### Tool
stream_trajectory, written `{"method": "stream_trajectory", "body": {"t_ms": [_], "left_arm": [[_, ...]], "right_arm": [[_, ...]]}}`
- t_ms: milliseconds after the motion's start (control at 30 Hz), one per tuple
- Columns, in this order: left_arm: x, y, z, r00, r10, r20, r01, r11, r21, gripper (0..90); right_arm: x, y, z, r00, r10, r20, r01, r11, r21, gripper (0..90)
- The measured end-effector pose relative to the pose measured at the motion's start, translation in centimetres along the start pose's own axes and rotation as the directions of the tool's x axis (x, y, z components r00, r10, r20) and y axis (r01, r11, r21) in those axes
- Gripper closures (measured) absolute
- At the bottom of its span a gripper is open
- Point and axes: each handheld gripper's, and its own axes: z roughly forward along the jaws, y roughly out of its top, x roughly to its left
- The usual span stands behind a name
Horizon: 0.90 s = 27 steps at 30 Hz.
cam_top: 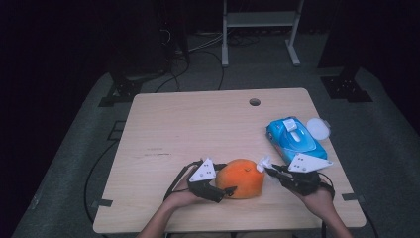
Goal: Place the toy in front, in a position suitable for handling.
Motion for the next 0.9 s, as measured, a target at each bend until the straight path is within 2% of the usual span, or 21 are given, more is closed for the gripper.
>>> {"method": "stream_trajectory", "body": {"t_ms": [133,233,367,433,533,600,700,900], "left_arm": [[0.1,0.0,0.0,1.0,0.003,0.0,-0.003,1.0,0.001,21.2],[0.1,0.0,0.1,1.0,0.0,-0.002,0.0,1.0,-0.002,20.6],[-0.2,0.2,0.2,0.9997,0.021,-0.01,-0.021,0.9998,0.001,20.3],[-0.4,0.4,0.3,0.9984,0.052,-0.021,-0.051,0.9986,0.011,19.8],[-0.9,0.5,0.4,0.9958,0.087,-0.028,-0.087,0.9961,0.015,19.5],[-1.0,0.6,0.5,0.995,0.095,-0.03,-0.095,0.9954,0.014,19.5],[-1.2,0.7,0.7,0.994,0.105,-0.032,-0.105,0.9944,0.011,19.6],[-1.8,1.0,0.9,0.9889,0.145,-0.035,-0.144,0.9894,0.019,20.0]], "right_arm": [[-1.0,-0.5,-0.7,0.9998,0.013,0.017,-0.013,1.0,0.027,82.4],[-1.4,-0.8,-0.8,0.9994,-0.01,0.032,0.008,0.998,0.068,82.4],[-1.0,-0.6,-0.3,0.9991,-0.042,-0.005,0.042,0.993,0.107,82.3],[-0.3,-0.1,0.0,0.9973,-0.071,-0.021,0.072,0.991,0.116,81.9],[0.3,0.6,-0.1,0.9938,-0.091,-0.064,0.097,0.99,0.105,80.8],[0.4,0.9,-0.4,0.9889,-0.091,-0.118,0.101,0.991,0.086,79.1],[0.5,1.0,-0.4,0.9868,-0.087,-0.137,0.098,0.992,0.078,75.8],[1.1,1.4,0.2,0.9833,-0.098,-0.154,0.107,0.993,0.053,61.9]]}}
